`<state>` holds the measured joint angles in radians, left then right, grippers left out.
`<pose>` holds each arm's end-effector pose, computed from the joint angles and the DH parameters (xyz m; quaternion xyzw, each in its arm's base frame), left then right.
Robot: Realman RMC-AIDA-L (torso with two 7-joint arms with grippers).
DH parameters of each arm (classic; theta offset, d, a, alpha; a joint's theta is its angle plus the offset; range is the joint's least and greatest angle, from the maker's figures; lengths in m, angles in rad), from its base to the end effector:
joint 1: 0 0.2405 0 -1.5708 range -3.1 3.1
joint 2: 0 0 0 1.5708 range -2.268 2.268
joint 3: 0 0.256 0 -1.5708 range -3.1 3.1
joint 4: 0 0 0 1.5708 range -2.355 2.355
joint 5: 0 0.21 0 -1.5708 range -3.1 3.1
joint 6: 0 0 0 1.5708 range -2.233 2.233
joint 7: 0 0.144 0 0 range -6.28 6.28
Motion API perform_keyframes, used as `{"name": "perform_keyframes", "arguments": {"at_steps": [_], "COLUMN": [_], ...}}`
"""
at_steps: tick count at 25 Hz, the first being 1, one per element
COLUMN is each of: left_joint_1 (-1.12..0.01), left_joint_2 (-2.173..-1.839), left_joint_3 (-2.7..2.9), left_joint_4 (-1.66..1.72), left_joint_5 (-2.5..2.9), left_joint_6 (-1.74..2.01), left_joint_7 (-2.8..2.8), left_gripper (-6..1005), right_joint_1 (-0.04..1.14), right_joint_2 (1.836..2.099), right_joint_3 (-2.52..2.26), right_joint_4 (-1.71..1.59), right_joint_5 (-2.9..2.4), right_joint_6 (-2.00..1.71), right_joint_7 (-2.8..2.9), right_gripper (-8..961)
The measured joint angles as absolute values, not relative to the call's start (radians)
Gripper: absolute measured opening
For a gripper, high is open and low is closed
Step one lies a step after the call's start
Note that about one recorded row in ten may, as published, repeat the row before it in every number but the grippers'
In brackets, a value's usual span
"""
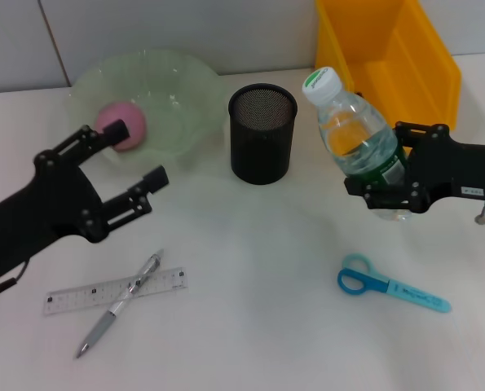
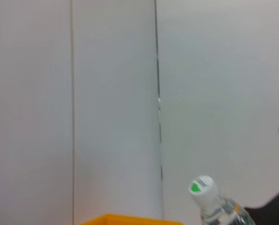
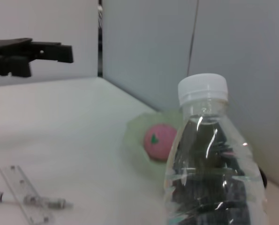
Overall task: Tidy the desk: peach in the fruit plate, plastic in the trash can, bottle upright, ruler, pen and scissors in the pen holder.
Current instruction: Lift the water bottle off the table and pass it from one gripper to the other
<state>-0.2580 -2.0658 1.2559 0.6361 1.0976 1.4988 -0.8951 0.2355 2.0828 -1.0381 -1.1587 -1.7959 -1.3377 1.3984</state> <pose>-0.2512 0.2877 -0.0038 -0.8712 -0.0796 -0.4130 0.2531 0.2603 0.3201 0.0439 -0.9424 0.1083 0.1634 0.2709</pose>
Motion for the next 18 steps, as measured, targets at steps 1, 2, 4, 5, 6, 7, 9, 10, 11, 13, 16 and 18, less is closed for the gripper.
{"name": "perform_keyframes", "arguments": {"at_steps": [1,2,4,5,6,7,9,10,11,13,16,18], "left_joint_1": [-0.26,-0.263,-0.265,-0.266,-0.268,-0.268,-0.274,-0.274,-0.276,-0.278,-0.284,-0.286], "left_joint_2": [-2.065,-2.064,-2.065,-2.065,-2.067,-2.067,-2.067,-2.067,-2.067,-2.067,-2.065,-2.065], "left_joint_3": [1.25,1.238,1.226,1.222,1.219,1.219,1.219,1.219,1.219,1.22,1.228,1.228], "left_joint_4": [0.63,0.624,0.623,0.623,0.623,0.623,0.619,0.619,0.616,0.614,0.612,0.611], "left_joint_5": [1.092,1.089,1.086,1.085,1.079,1.079,1.076,1.076,1.076,1.075,1.077,1.078], "left_joint_6": [1.506,1.514,1.52,1.521,1.526,1.526,1.534,1.534,1.536,1.54,1.571,1.578], "left_joint_7": [-0.895,-0.895,-0.895,-0.895,-0.895,-0.895,-0.896,-0.896,-0.896,-0.897,-0.904,-0.906], "left_gripper": [794,794,794,794,794,794,794,794,794,794,793,793], "right_joint_1": [0.241,0.241,0.257,0.257,0.272,0.272,0.29,0.29,0.294,0.303,0.311,0.313], "right_joint_2": [2.083,2.083,2.079,2.079,2.079,2.079,2.077,2.077,2.077,2.076,2.076,2.076], "right_joint_3": [-1.028,-1.028,-0.996,-0.996,-0.967,-0.967,-0.945,-0.945,-0.942,-0.945,-0.956,-0.956], "right_joint_4": [-1.096,-1.096,-1.004,-1.004,-0.955,-0.955,-0.903,-0.903,-0.886,-0.856,-0.813,-0.804], "right_joint_5": [-1.733,-1.733,-1.644,-1.644,-1.628,-1.628,-1.626,-1.626,-1.626,-1.629,-1.645,-1.647], "right_joint_6": [-1.34,-1.34,-1.379,-1.379,-1.417,-1.417,-1.458,-1.458,-1.467,-1.477,-1.512,-1.52], "right_joint_7": [1.325,1.325,1.239,1.239,1.219,1.219,1.214,1.214,1.211,1.205,1.157,1.142], "right_gripper": [785,785,785,786,786,786,787,787,787,788,788,789]}}
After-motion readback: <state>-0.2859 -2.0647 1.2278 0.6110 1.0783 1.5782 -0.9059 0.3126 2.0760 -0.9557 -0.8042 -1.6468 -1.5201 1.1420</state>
